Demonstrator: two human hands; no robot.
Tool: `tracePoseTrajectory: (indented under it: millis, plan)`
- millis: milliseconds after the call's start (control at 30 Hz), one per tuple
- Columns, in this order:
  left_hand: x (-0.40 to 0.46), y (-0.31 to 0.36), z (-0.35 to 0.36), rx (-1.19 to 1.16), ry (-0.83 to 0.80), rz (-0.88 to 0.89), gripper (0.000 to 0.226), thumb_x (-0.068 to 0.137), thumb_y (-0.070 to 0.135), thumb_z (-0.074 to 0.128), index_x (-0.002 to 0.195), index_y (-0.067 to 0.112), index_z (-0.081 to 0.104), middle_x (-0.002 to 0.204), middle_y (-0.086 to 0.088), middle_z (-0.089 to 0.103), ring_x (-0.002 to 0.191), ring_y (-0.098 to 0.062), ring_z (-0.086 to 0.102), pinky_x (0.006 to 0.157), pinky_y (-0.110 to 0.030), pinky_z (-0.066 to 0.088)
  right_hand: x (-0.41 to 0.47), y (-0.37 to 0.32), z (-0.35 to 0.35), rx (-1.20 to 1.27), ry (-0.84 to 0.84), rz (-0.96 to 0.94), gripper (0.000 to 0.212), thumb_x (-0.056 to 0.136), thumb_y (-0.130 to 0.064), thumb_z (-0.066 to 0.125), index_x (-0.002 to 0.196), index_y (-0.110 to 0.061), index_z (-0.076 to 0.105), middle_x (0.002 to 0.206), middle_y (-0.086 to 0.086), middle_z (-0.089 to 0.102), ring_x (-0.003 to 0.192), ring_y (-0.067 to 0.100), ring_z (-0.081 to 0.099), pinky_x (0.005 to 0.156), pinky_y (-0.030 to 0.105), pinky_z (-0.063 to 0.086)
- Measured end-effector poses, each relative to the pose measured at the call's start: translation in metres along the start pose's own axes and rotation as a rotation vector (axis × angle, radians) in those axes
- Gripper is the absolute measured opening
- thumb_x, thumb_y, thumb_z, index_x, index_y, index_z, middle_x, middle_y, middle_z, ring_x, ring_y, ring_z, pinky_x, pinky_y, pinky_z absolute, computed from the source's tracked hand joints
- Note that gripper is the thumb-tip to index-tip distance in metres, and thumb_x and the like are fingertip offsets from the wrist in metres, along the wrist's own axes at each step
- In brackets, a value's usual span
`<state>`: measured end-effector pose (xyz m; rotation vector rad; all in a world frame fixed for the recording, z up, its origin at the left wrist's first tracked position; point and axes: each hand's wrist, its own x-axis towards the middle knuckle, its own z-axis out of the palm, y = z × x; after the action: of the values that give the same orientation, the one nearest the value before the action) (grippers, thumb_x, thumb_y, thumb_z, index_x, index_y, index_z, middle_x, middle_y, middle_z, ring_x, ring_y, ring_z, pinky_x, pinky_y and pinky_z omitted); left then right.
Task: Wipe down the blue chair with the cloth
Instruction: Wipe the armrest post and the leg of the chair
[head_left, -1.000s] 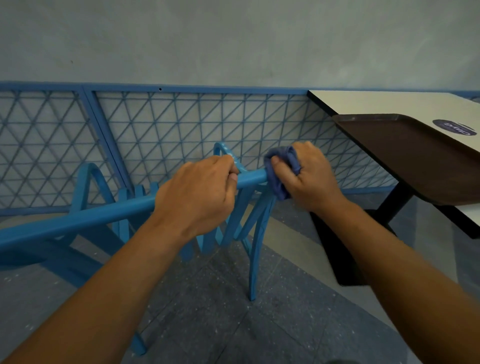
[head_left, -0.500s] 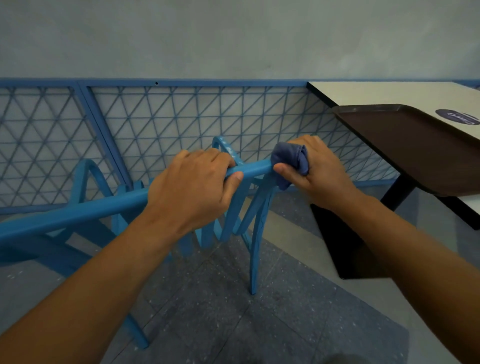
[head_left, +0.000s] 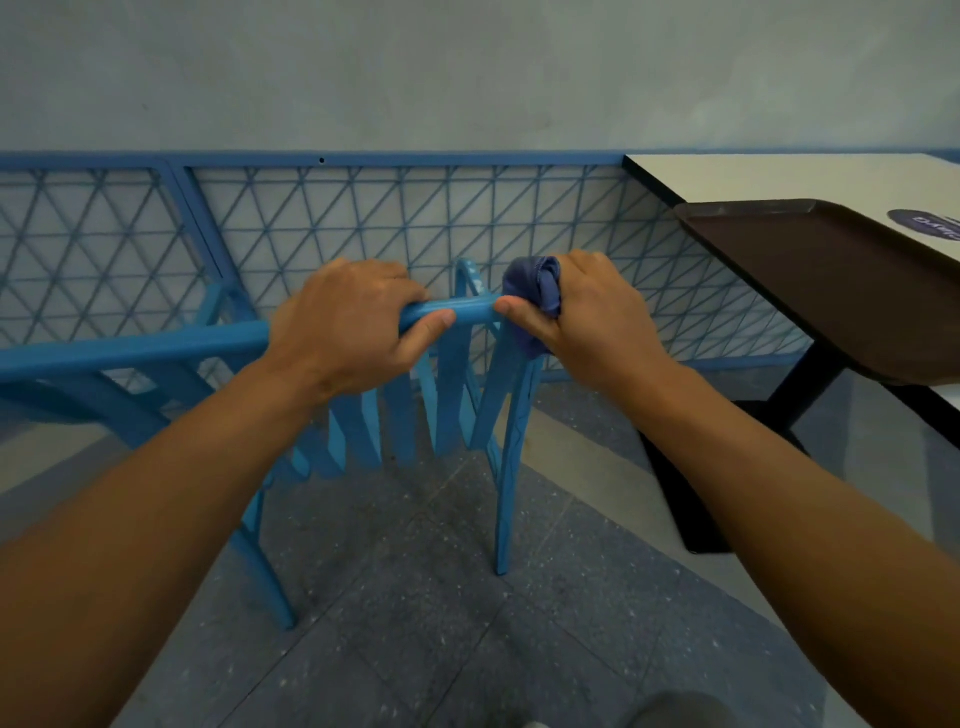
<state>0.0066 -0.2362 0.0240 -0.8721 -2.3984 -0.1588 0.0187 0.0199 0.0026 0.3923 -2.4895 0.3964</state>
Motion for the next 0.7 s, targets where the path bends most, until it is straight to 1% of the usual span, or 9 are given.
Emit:
tracePoseTrajectory:
  millis: [100,133,267,367,467,500,567,633,700]
  plan:
    - [0.002,-0.008,0.003,-0.048,0.018,0.002,0.048,0.097,0.059,0.044,0.082,0.02,0.068,0.066,0.012,0.042,0.057,-0.012,0.042,0.066,-0.029,0.033,0.0,0.0,0.003,-0.059,-0.012,0.0,0.059,0.093,-0.079,0.035,0.081,-0.024,0.053,0.078,-0.008,0.056,0.08,0.018,0.054,0.066,0.028,0.032]
    - [0.002,-0.01,0.004,-0.058,0.023,-0.003,0.048,0.097,0.059,0.044,0.081,0.021,0.068,0.066,0.013,0.041,0.058,-0.012,0.042,0.065,-0.028,0.031,-0.002,-0.002,0.003,-0.056,0.007,0.007,0.058,0.093,-0.079,0.037,0.081,-0.024,0.053,0.078,-0.008,0.056,0.079,0.018,0.053,0.066,0.029,0.034]
    - [0.01,-0.009,0.011,-0.09,0.003,-0.043,0.051,0.095,0.066,0.041,0.087,0.024,0.069,0.07,0.014,0.046,0.063,-0.011,0.047,0.063,-0.027,0.03,-0.01,-0.001,-0.002,-0.007,0.105,0.025,0.047,0.09,-0.07,0.049,0.084,-0.024,0.038,0.081,-0.006,0.041,0.076,0.018,0.039,0.068,0.029,0.025]
    - [0.014,-0.007,0.016,-0.108,-0.009,-0.053,0.055,0.092,0.07,0.038,0.09,0.025,0.07,0.071,0.015,0.046,0.066,-0.011,0.05,0.064,-0.028,0.035,-0.01,0.013,-0.003,0.041,0.095,-0.065,0.045,0.089,-0.065,0.054,0.083,-0.024,0.038,0.081,-0.005,0.04,0.076,0.018,0.038,0.067,0.025,0.018]
    - [0.015,-0.008,0.018,-0.125,-0.011,-0.06,0.054,0.092,0.07,0.039,0.091,0.025,0.069,0.075,0.013,0.051,0.069,-0.012,0.051,0.065,-0.03,0.038,-0.003,0.025,-0.01,0.151,-0.025,-0.09,0.042,0.087,-0.068,0.055,0.083,-0.027,0.047,0.08,-0.01,0.044,0.08,0.017,0.044,0.069,0.027,0.026]
    - [0.015,-0.008,0.018,-0.133,-0.011,-0.064,0.053,0.092,0.07,0.04,0.091,0.025,0.069,0.076,0.013,0.051,0.069,-0.012,0.051,0.066,-0.03,0.038,-0.001,0.027,-0.013,0.174,-0.068,-0.101,0.04,0.088,-0.068,0.057,0.081,-0.029,0.048,0.079,-0.015,0.045,0.08,0.017,0.047,0.07,0.029,0.031]
    - [0.014,-0.009,0.017,-0.145,-0.008,-0.067,0.051,0.093,0.069,0.041,0.091,0.025,0.068,0.076,0.012,0.052,0.07,-0.012,0.051,0.067,-0.031,0.038,0.0,0.032,-0.016,0.187,-0.119,-0.104,0.038,0.089,-0.064,0.061,0.077,-0.03,0.05,0.077,-0.017,0.051,0.079,0.016,0.052,0.069,0.034,0.04]
    - [0.013,-0.009,0.017,-0.139,0.003,-0.052,0.05,0.095,0.066,0.042,0.093,0.024,0.069,0.077,0.01,0.055,0.072,-0.013,0.053,0.071,-0.032,0.041,-0.008,0.035,-0.013,0.171,-0.067,-0.062,0.032,0.09,-0.056,0.066,0.082,-0.03,0.049,0.081,-0.016,0.048,0.082,0.014,0.048,0.07,0.032,0.036]
    - [0.012,-0.004,0.019,-0.145,0.019,-0.024,0.046,0.097,0.061,0.043,0.101,0.024,0.071,0.083,0.009,0.061,0.078,-0.014,0.056,0.082,-0.036,0.045,-0.018,0.03,-0.004,0.121,0.035,-0.016,0.034,0.091,-0.055,0.061,0.088,-0.022,0.053,0.086,-0.008,0.045,0.087,0.013,0.042,0.074,0.027,0.031]
